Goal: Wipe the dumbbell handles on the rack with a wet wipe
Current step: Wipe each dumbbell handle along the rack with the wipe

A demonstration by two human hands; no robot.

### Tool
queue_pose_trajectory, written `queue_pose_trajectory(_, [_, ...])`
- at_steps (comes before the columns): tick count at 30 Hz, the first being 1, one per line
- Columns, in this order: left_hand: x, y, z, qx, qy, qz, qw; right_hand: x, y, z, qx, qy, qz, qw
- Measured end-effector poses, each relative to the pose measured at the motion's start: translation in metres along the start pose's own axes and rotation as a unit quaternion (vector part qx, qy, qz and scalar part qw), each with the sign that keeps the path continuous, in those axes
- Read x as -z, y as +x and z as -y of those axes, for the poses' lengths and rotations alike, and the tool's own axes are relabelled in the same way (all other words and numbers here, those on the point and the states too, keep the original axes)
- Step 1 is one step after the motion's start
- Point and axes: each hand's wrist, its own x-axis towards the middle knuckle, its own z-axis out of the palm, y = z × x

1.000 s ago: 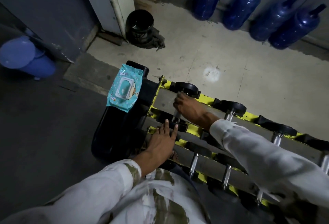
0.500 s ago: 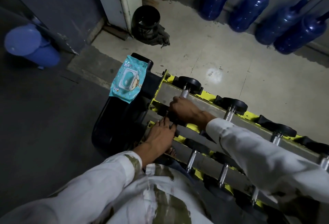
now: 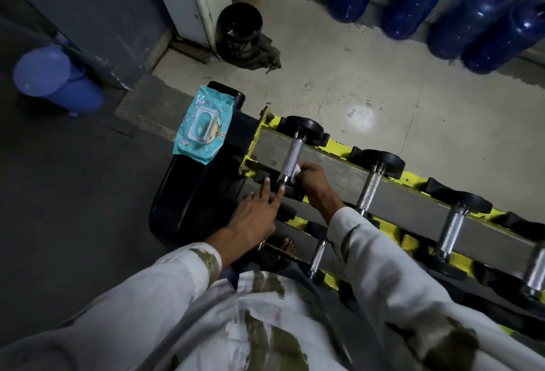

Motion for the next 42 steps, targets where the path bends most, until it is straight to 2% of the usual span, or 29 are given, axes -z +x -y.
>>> queue_pose_trajectory(4, [-0.001, 0.000, -0.003, 0.003, 0.002, -0.004, 1.000, 0.015, 0.005, 0.014, -0.017, 0.003, 0.072, 0.997])
queue_pose_trajectory(8, [-0.002, 0.001, -0.005, 0.005, -0.003, -0.011, 1.000, 0.008, 0.026, 0.030, -0.036, 0.177, 0.043, 0.983])
queue_pose_trajectory(11, [-0.001, -0.001, -0.003, 0.005, 0.009, -0.005, 1.000, 0.000, 0.026, 0.031, -0.084, 0.235, 0.033, 0.968])
queue_pose_trajectory(14, [0.002, 0.001, 0.002, -0.013, 0.029, 0.010, 0.999, -0.005, 0.046, 0.033, -0.096, 0.346, -0.023, 0.933])
queue_pose_trajectory(17, [0.005, 0.003, 0.006, -0.024, 0.044, 0.019, 0.999, -0.017, 0.051, 0.034, -0.115, 0.402, -0.081, 0.905])
queue_pose_trajectory(20, [0.008, 0.003, 0.009, -0.034, 0.052, 0.022, 0.998, -0.022, 0.044, 0.035, -0.081, 0.416, -0.147, 0.894])
queue_pose_trajectory(24, [0.013, 0.002, 0.011, -0.049, 0.068, 0.021, 0.996, -0.025, 0.038, 0.036, -0.022, 0.330, -0.177, 0.927])
queue_pose_trajectory(30, [0.019, 0.004, 0.016, -0.075, 0.096, 0.028, 0.992, -0.006, 0.044, 0.048, -0.083, 0.317, -0.092, 0.940])
queue_pose_trajectory(33, [0.019, 0.004, 0.017, -0.079, 0.099, 0.030, 0.991, -0.009, 0.035, 0.048, -0.082, 0.305, -0.088, 0.945])
queue_pose_trajectory(37, [0.017, 0.006, 0.021, -0.082, 0.105, 0.026, 0.991, -0.005, 0.038, 0.056, -0.088, 0.339, -0.086, 0.932])
queue_pose_trajectory(40, [0.016, 0.006, 0.023, -0.088, 0.114, 0.023, 0.989, -0.016, 0.035, 0.057, -0.093, 0.368, -0.142, 0.914])
queue_pose_trajectory(42, [0.017, 0.007, 0.023, -0.091, 0.119, 0.020, 0.989, -0.033, 0.031, 0.046, -0.060, 0.363, -0.206, 0.907])
